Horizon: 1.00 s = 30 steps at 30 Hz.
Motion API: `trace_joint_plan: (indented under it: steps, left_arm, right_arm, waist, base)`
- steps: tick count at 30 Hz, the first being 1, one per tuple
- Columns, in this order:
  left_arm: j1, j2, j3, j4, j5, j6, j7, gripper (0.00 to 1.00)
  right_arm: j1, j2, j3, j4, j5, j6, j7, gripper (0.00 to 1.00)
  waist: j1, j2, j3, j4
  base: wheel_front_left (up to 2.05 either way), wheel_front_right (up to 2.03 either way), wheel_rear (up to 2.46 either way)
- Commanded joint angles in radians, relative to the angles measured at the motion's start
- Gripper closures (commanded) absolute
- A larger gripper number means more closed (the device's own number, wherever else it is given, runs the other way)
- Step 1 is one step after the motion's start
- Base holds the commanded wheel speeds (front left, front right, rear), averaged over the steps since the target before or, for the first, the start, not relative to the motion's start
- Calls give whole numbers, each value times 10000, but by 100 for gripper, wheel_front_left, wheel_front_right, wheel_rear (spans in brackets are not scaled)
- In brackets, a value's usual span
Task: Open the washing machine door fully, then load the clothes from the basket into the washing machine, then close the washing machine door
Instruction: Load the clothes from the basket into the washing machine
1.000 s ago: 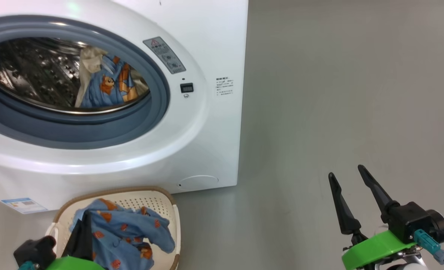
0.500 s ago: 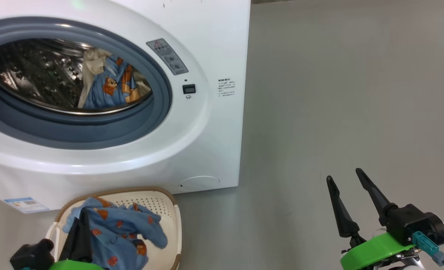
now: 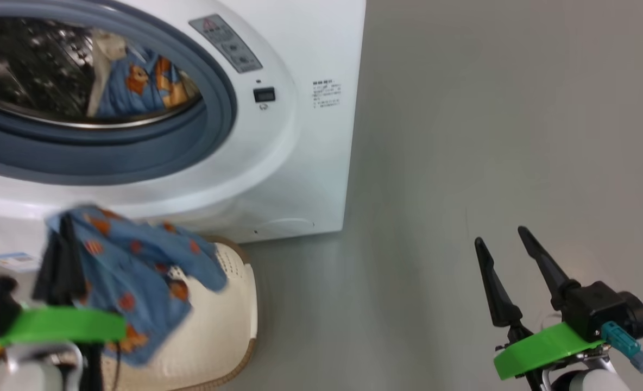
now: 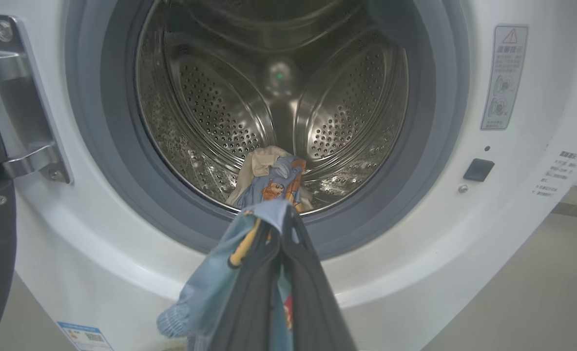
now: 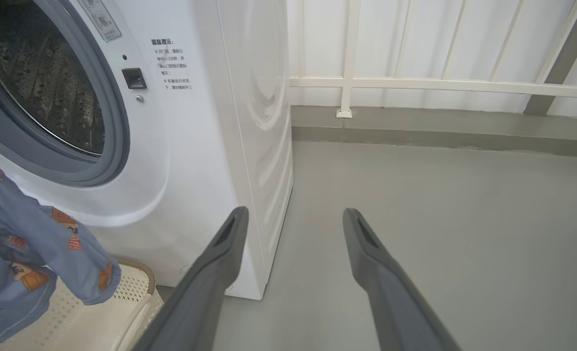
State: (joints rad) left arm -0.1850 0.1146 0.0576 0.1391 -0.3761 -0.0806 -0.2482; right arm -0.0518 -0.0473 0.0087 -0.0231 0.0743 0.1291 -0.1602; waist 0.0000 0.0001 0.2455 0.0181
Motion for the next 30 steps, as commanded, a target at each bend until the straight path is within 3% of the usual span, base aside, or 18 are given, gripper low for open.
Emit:
trace_joint_plan:
  steps: [1,13,30]
  left_arm:
    - [-767,417,516,-323,93,-66,-135,100]
    - [-4806,1853,1142,664,-292,-188,281,100]
    - [-10178,4191,-487,4219,-170,-489,1062,100]
  right_arm:
    - [-316,-29,210,-312,-8,16,-95,0]
    - [-877,-29,304,-471,-105,16,-224,0]
    - [-1785,-29,632,-131,304,16,-793,0]
  waist:
    - [0,-1,706,-164]
    - [0,-1,2649,-731]
    - [0,-1,4910,-1844]
  base:
    - [0,0,0]
    - [0,0,0]
    - [0,0,0]
